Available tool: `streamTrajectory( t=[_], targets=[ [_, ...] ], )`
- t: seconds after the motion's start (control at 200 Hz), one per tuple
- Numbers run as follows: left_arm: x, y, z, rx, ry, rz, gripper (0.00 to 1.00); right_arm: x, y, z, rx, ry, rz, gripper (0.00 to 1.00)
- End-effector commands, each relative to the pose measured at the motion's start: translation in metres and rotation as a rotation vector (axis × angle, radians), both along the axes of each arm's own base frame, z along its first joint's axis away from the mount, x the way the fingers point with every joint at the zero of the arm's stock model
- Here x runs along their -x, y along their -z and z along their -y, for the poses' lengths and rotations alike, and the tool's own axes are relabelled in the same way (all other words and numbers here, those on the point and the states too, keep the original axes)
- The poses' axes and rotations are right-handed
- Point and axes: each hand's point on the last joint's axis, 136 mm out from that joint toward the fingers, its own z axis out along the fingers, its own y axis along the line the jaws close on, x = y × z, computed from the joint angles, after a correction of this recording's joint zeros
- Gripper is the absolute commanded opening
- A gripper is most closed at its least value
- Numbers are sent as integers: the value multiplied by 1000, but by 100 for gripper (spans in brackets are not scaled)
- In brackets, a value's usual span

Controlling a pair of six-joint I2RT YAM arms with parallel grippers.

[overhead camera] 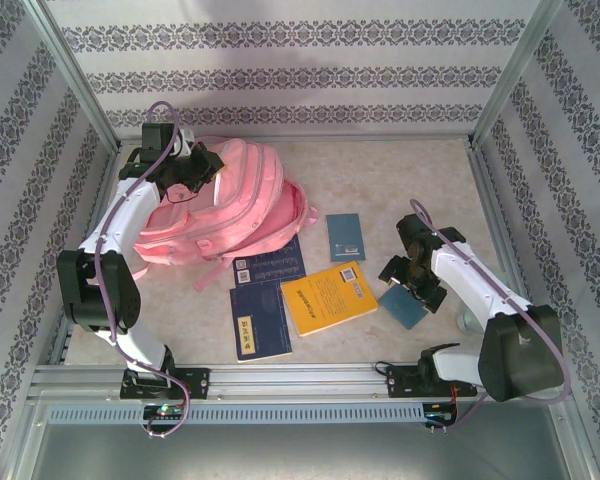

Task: Pack the student bag
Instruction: Pick up the loose stationery from the bottom-right of the table.

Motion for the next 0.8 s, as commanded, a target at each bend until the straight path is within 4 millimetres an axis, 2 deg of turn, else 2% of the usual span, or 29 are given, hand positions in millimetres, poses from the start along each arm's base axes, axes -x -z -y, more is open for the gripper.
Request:
streamTrajectory(
  t=[0.0,0.3,0.435,0.53,0.63,0.799],
  targets=[
    [-3,-34,5,15,28,119,0,5,11,1,0,48,-13,98],
    [-2,-34,4,7,32,121,0,-17,42,-8,-41,89,-8,98],
    [-2,-34,5,6,33,121,0,-17,56,-5,-14,91,-39,98],
    [-3,-32,4,5,33,117,0,-18,55,-5,17,76,-39,98],
    [-3,-32,5,9,35,116,0,-13,52,0,52,78,-35,88],
    [-4,-31,6,11,38,115,0,-7,42,7,77,94,-5,65]
  ],
)
